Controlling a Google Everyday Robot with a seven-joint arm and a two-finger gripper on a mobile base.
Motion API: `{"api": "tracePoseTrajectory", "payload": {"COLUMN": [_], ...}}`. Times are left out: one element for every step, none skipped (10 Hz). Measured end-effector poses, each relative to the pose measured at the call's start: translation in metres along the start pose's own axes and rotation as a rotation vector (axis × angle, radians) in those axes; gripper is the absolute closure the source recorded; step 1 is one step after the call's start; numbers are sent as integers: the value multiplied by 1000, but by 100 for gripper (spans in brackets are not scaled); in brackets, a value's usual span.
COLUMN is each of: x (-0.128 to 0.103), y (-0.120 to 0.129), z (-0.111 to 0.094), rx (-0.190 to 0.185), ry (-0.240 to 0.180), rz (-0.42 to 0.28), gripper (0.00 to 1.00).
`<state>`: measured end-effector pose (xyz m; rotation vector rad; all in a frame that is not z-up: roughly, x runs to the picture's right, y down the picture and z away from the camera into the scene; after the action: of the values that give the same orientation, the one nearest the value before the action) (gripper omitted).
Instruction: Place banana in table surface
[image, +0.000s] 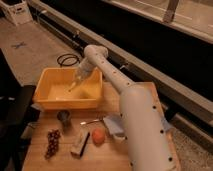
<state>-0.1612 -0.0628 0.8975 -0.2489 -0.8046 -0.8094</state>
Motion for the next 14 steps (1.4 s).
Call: {"api": "tracePoseTrajectory", "payload": {"x": [0, 1, 5, 8, 13, 15, 16, 16, 14, 10, 4, 0, -1, 0], "y": [-2, 3, 12, 24, 43, 61, 75, 95, 119, 139, 166, 184, 200, 210], "z": [-24, -46, -63, -76, -94, -107, -117, -129, -141, -149, -158, -157, -151, -142], "rx": [15, 24, 28, 27, 23, 15, 4, -12, -32, -48, -69, -89, -108, -119], "ry": [26, 52, 76, 94, 120, 143, 160, 185, 209, 225, 245, 252, 255, 250], "rz": [0, 7, 21, 40, 73, 109, 141, 189, 250, 300, 372, 427, 472, 498], "gripper": [100, 100, 100, 100, 100, 100, 100, 100, 100, 100, 100, 100, 100, 100]}}
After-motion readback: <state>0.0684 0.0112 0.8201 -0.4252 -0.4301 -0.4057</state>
